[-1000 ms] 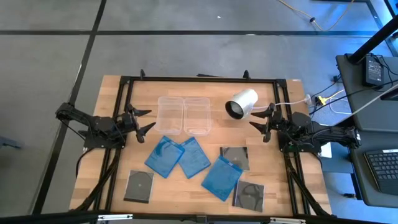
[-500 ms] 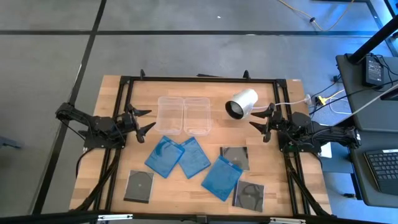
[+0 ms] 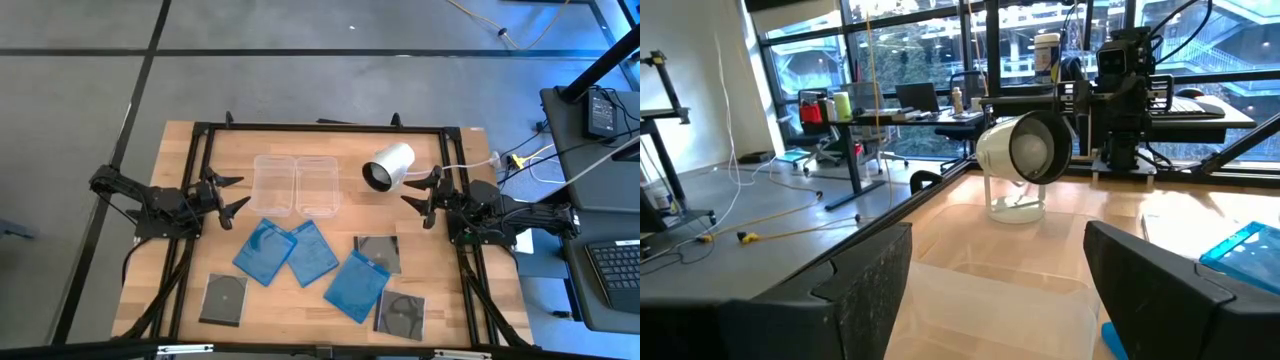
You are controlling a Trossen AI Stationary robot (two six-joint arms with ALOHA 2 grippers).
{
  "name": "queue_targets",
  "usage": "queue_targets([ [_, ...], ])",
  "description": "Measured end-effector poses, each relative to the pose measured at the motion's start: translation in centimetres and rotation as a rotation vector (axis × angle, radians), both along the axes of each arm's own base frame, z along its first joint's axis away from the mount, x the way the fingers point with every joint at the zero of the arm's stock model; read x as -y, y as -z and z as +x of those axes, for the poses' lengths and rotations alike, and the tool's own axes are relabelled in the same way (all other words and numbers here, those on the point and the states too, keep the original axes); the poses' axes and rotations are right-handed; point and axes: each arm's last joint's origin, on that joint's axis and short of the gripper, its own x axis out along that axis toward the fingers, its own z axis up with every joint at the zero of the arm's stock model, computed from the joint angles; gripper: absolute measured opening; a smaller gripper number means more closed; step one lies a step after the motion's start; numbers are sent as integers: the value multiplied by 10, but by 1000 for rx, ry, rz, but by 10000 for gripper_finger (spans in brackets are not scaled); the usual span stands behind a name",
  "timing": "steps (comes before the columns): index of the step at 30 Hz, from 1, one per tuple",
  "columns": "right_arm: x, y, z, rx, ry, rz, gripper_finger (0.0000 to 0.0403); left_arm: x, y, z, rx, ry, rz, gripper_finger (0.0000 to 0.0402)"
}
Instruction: Pick & place jewel cases by type
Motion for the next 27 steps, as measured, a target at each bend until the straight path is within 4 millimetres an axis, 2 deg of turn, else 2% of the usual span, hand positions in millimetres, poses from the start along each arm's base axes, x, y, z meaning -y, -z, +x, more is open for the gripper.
queue_targets([
  [8, 1, 0, 0, 4, 23, 2, 217, 0, 0, 0, 1, 0, 0, 294],
  [13, 4, -2, -2, 38, 162, 62, 217, 0, 0, 0, 1, 0, 0, 294],
  [18, 9, -2, -4, 39, 351, 35, 217, 0, 0, 0, 1, 0, 0, 294],
  [27, 10, -1, -3, -2, 366, -24, 217, 0, 0, 0, 0, 0, 0, 294],
])
